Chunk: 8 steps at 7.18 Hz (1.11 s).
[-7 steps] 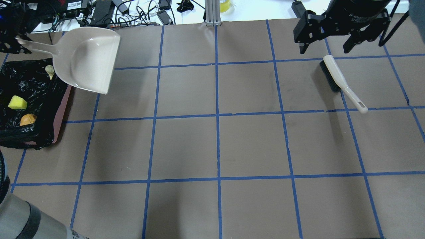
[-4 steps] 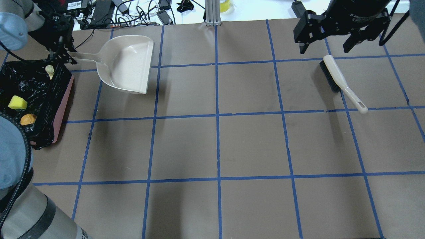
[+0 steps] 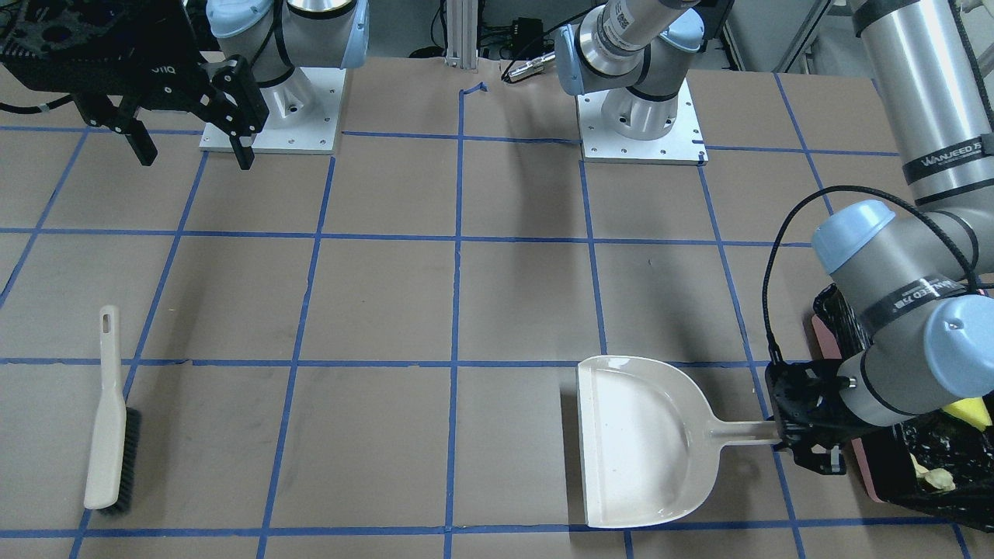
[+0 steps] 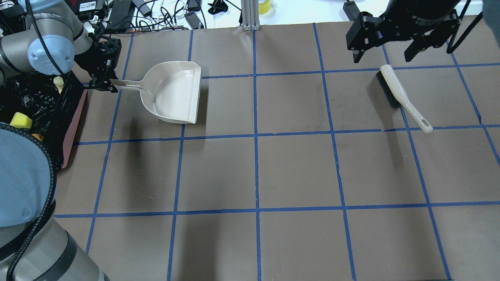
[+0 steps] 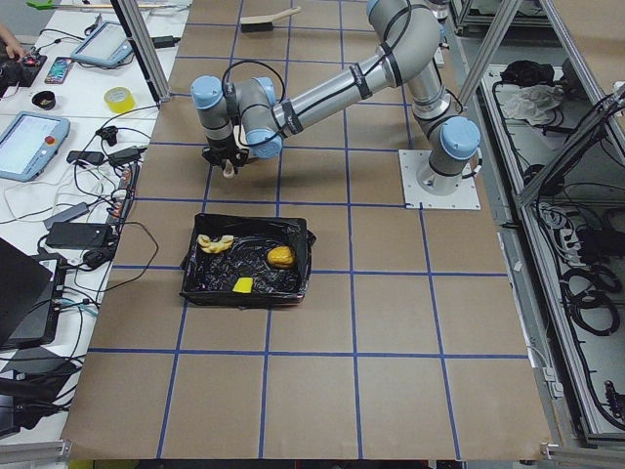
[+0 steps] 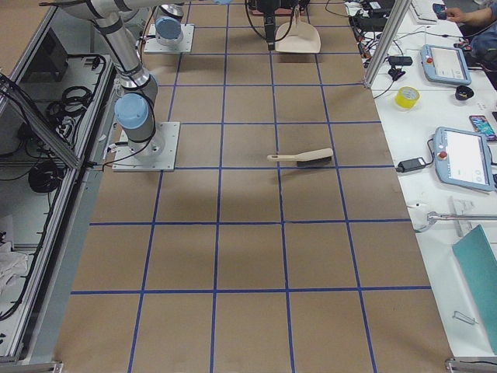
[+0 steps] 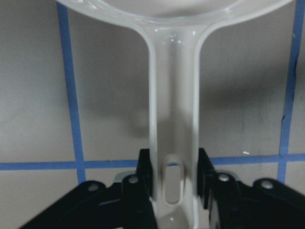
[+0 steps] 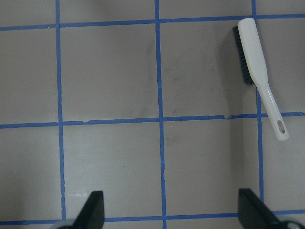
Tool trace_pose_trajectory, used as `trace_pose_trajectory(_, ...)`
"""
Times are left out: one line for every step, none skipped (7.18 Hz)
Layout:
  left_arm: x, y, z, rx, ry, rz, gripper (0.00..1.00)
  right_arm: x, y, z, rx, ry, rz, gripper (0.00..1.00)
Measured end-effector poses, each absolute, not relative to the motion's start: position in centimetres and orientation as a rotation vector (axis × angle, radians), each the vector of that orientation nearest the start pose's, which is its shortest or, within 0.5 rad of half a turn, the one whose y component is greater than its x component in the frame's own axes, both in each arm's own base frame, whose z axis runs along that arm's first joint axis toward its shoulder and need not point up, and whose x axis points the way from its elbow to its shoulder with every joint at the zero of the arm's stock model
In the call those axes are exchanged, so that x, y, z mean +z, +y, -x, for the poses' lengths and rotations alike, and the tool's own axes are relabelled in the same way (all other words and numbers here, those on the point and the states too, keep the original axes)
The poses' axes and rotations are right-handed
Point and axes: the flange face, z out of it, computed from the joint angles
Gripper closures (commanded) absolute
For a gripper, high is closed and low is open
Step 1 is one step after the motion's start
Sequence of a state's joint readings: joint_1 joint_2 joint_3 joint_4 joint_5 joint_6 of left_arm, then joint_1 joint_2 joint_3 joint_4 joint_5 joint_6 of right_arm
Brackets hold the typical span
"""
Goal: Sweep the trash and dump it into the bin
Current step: 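Bring dustpan back from bin and lower it onto table with left gripper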
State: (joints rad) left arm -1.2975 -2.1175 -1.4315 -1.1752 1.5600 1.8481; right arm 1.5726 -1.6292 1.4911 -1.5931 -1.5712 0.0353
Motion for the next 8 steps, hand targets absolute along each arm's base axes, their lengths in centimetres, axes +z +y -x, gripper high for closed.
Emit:
trace_pose_trajectory(26.5, -68.6, -4.5, -0.006, -2.213, 2.205, 0.85, 55.8, -47.8, -13.4, -0.251, 3.129, -0.054, 0.00)
trace_pose_trajectory(25.9, -68.4, -4.1, -0.009, -2.218, 2.202, 0.61, 55.8, -47.8, -13.3, -0.249, 3.130, -0.054, 0.00)
trace_pose_trajectory(25.5, -68.4, -3.9, -0.004, -2.224, 2.203, 0.43, 55.8, -47.8, -13.3, -0.248, 3.130, -0.054, 0.00)
trace_pose_trajectory(25.0, -68.3, -3.8, -0.003, -2.226, 2.199, 0.33, 55.7, -47.8, -13.3, -0.247, 3.130, -0.054, 0.00)
trace_pose_trajectory(24.6, -68.1, -3.7, -0.005, -2.226, 2.195, 0.29, 55.7, -47.8, -13.3, -0.246, 3.132, -0.054, 0.00)
trace_pose_trajectory(24.3, -68.0, -3.7, -0.004, -2.228, 2.195, 0.25, 55.7, -47.8, -13.3, -0.246, 3.134, -0.054, 0.00)
trace_pose_trajectory(24.2, -67.9, -3.6, -0.003, -2.229, 2.195, 0.20, 55.7, -47.8, -13.3, -0.246, 3.134, -0.054, 0.00)
trace_pose_trajectory(24.7, -67.9, -3.6, 0.003, -2.233, 2.200, 0.20, 55.7, -47.8, -13.3, -0.244, 3.134, -0.054, 0.00)
